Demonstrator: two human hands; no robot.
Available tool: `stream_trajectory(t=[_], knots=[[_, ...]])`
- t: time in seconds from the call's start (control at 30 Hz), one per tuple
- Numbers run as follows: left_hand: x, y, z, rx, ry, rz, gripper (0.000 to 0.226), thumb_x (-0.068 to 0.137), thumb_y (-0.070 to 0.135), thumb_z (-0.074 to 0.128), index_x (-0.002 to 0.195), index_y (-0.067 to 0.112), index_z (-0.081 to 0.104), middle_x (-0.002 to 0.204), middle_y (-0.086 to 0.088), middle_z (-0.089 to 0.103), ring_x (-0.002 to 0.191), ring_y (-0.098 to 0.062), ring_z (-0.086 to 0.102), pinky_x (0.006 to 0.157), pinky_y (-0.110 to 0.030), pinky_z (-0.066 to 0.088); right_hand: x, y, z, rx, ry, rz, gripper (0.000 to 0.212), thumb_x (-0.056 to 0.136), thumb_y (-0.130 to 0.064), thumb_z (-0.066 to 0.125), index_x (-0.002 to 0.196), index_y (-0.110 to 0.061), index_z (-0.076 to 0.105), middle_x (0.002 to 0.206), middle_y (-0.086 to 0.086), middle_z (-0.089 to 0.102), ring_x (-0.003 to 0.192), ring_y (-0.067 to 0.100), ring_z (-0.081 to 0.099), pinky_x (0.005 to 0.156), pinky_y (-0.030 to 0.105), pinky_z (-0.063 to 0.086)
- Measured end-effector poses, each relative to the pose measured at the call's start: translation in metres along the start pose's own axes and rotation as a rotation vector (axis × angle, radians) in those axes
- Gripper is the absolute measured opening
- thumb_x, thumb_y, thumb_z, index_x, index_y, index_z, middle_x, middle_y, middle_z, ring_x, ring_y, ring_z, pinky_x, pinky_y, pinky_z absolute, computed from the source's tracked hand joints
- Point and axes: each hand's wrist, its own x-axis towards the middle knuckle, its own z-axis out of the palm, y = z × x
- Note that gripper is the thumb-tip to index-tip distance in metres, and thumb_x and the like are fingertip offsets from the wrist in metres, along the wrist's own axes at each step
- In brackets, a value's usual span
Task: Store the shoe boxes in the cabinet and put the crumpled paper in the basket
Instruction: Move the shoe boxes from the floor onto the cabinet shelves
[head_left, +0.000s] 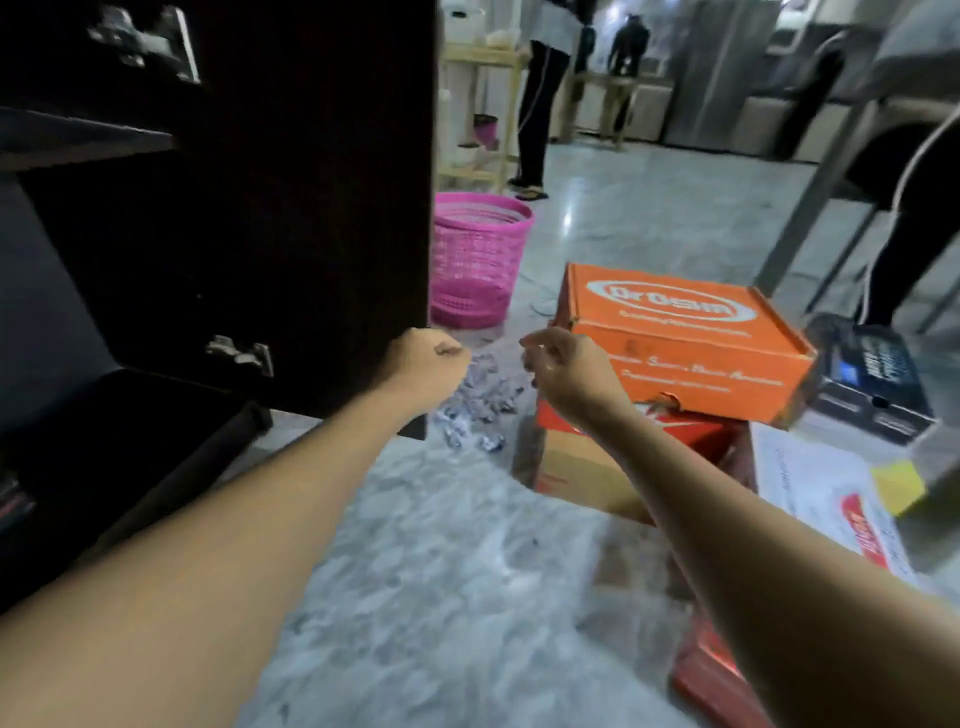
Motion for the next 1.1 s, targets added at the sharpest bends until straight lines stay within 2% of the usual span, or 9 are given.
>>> stream_trajectory(t=[0.23, 0.3, 0.4, 0.57, 0.73, 0.83, 0.97, 1.03, 1.1], knots=[[-0.028, 0.075, 0.134, 0.008, -0.315, 0.103, 0.02, 0.097, 0.022, 0.043, 0.096, 0.027, 0.063, 0.105, -0.002, 0.069, 0.094, -0.02, 0.062, 0.075, -0.026, 0.043, -0.049, 0.11, -0.096, -0.146, 0.053, 0.253, 0.032, 0.088, -0.025, 0.047, 0.111, -0.025, 0.069, 0.101, 0.003, 0.073, 0.086, 0.025, 0.066, 0.076, 0.032, 0.05], [-0.041, 0.085, 0.169, 0.0, -0.389, 0.108, 0.024, 0.099, 0.02, 0.039, 0.099, 0.026, 0.063, 0.111, -0.006, 0.069, 0.095, -0.026, 0.063, 0.075, -0.028, 0.045, -0.064, 0.138, -0.116, -0.172, 0.058, 0.336, 0.033, 0.089, -0.022, 0.046, 0.113, -0.022, 0.069, 0.107, 0.006, 0.072, 0.093, 0.026, 0.065, 0.078, 0.029, 0.048], [-0.068, 0.087, 0.218, -0.062, -0.478, 0.097, 0.03, 0.101, 0.021, 0.036, 0.116, 0.023, 0.062, 0.124, -0.007, 0.064, 0.114, -0.03, 0.059, 0.091, -0.036, 0.048, -0.083, 0.176, -0.138, -0.233, 0.073, 0.445, 0.035, 0.088, -0.026, 0.048, 0.118, -0.023, 0.065, 0.115, 0.005, 0.069, 0.103, 0.026, 0.064, 0.091, 0.034, 0.05], [-0.106, 0.076, 0.284, -0.085, -0.603, -0.004, 0.04, 0.1, 0.037, 0.042, 0.135, 0.021, 0.052, 0.135, -0.007, 0.057, 0.121, -0.028, 0.054, 0.102, -0.042, 0.046, -0.113, 0.235, -0.166, -0.48, 0.156, 0.655, 0.049, 0.09, -0.043, 0.048, 0.135, -0.025, 0.051, 0.141, 0.008, 0.041, 0.131, 0.029, 0.041, 0.104, 0.044, 0.039], [-0.118, 0.076, 0.317, -0.16, -0.725, -0.112, 0.071, 0.093, 0.057, 0.048, 0.153, 0.026, 0.027, 0.158, 0.002, 0.03, 0.143, -0.023, 0.031, 0.116, -0.043, 0.029, -0.134, 0.276, -0.181, -0.319, 0.082, 0.842, 0.061, 0.086, -0.051, 0.05, 0.139, -0.022, 0.042, 0.129, 0.015, 0.052, 0.118, 0.035, 0.052, 0.102, 0.043, 0.043], [-0.12, 0.075, 0.327, -0.244, -0.819, -0.146, 0.064, 0.094, 0.052, 0.052, 0.15, 0.028, 0.034, 0.148, 0.005, 0.047, 0.134, -0.018, 0.047, 0.111, -0.035, 0.035, -0.145, 0.283, -0.177, -0.139, 0.092, 0.78, 0.049, 0.087, -0.046, 0.056, 0.127, -0.022, 0.044, 0.122, 0.006, 0.059, 0.102, 0.026, 0.057, 0.087, 0.034, 0.043], [-0.12, 0.062, 0.322, -0.253, -0.697, -0.14, 0.031, 0.091, 0.042, 0.06, 0.11, 0.018, 0.066, 0.106, 0.0, 0.073, 0.09, -0.015, 0.069, 0.073, -0.027, 0.053, -0.162, 0.285, -0.173, -0.028, 0.247, 0.749, 0.044, 0.084, -0.05, 0.06, 0.11, -0.023, 0.039, 0.102, -0.004, 0.06, 0.091, 0.022, 0.06, 0.079, 0.035, 0.044], [-0.116, 0.047, 0.315, -0.232, -0.702, -0.184, 0.044, 0.082, 0.059, 0.06, 0.102, 0.02, 0.066, 0.094, 0.002, 0.075, 0.089, -0.019, 0.07, 0.077, -0.037, 0.058, -0.169, 0.294, -0.17, 0.166, 0.258, 0.796, 0.045, 0.086, -0.051, 0.06, 0.114, -0.022, 0.04, 0.106, -0.002, 0.063, 0.094, 0.02, 0.064, 0.088, 0.041, 0.051], [-0.114, 0.034, 0.309, -0.275, -0.768, -0.237, 0.072, 0.063, 0.079, 0.061, 0.114, 0.028, 0.064, 0.103, 0.006, 0.075, 0.101, -0.021, 0.068, 0.079, -0.043, 0.058, -0.174, 0.297, -0.163, 0.325, 0.19, 0.819, 0.046, 0.086, -0.052, 0.06, 0.118, -0.024, 0.041, 0.11, 0.001, 0.067, 0.096, 0.022, 0.068, 0.093, 0.048, 0.053]])
